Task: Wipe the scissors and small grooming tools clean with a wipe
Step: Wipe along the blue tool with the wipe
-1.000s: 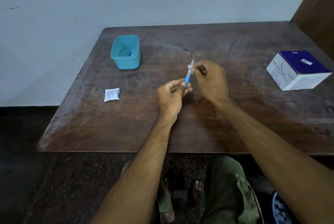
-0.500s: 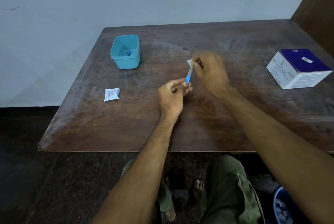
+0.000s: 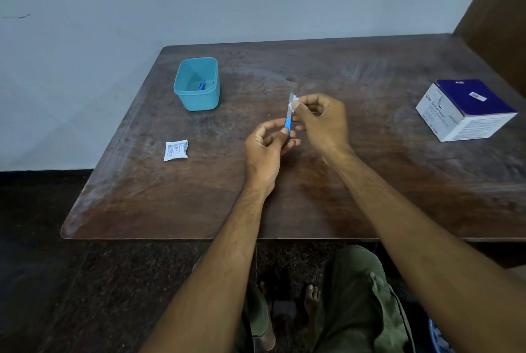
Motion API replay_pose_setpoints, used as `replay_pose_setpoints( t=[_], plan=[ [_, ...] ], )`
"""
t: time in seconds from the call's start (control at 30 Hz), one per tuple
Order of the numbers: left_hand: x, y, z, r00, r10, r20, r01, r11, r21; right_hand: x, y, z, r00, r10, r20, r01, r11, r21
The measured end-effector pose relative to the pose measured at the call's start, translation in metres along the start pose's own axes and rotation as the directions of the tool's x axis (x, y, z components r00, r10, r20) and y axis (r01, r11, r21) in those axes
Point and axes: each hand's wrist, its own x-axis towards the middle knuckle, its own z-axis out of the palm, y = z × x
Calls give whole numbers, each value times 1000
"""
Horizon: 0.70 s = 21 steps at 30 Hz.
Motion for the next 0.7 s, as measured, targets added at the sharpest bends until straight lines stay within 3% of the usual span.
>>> replay_pose_setpoints(
  t=[0.27, 0.43, 0.5, 0.6, 0.7],
  plan=[
    [0, -4, -1, 999, 2, 32, -2, 1000, 6, 3, 3, 2, 1000, 21, 5, -20, 999, -42],
    [2, -7, -1, 1000, -2, 6, 2, 1000, -1, 10, -1, -14, 994, -106, 27, 109, 965, -237],
    [4, -8, -1, 1000, -5, -3, 5, 1000, -4, 9, -5, -21, 971, -199, 130, 234, 899, -369],
    [5, -9, 0, 1000, -15, -3, 15, 1000, -17, 4, -7, -22, 899, -272, 344, 431, 696, -575],
    [5, -9, 1, 1000, -20, 8, 20, 1000, -21, 1, -8, -16, 860, -285, 423, 505, 590, -630]
  ],
)
